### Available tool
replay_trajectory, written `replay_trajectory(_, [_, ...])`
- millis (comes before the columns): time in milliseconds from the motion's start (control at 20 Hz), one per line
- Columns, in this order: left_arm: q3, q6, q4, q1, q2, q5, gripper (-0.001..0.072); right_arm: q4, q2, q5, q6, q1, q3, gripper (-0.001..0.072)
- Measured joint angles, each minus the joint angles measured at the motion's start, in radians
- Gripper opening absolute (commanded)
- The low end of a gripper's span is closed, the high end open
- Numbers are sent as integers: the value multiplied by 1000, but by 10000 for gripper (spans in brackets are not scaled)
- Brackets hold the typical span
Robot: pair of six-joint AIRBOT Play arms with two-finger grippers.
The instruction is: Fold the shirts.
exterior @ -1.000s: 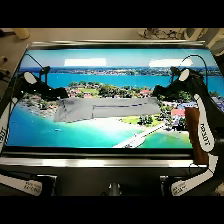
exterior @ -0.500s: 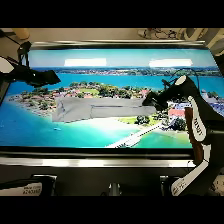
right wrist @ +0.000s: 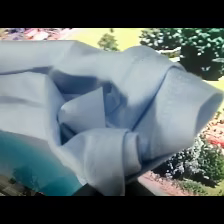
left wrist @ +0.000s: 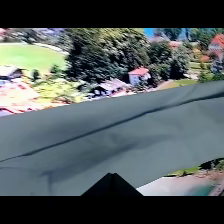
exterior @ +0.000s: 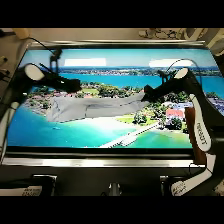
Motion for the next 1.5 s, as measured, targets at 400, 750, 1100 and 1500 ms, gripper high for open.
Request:
replay_trajectory(400, [-55, 0, -443, -302, -286, 282, 40, 9, 355, 137, 60, 2, 0, 16])
replay_trajectory(750, [-55, 94, -565, -300, -244, 404, 37, 17, 409, 106, 114, 50, 0, 16])
replay_trajectory(1100, [-55, 56, -257, 104, 188, 337, 39, 271, 156, -217, 78, 316, 0, 18])
replay_trajectory(1500, [-70, 53, -186, 304, 495, 197, 39, 700, -145, -444, -38, 510, 0, 622])
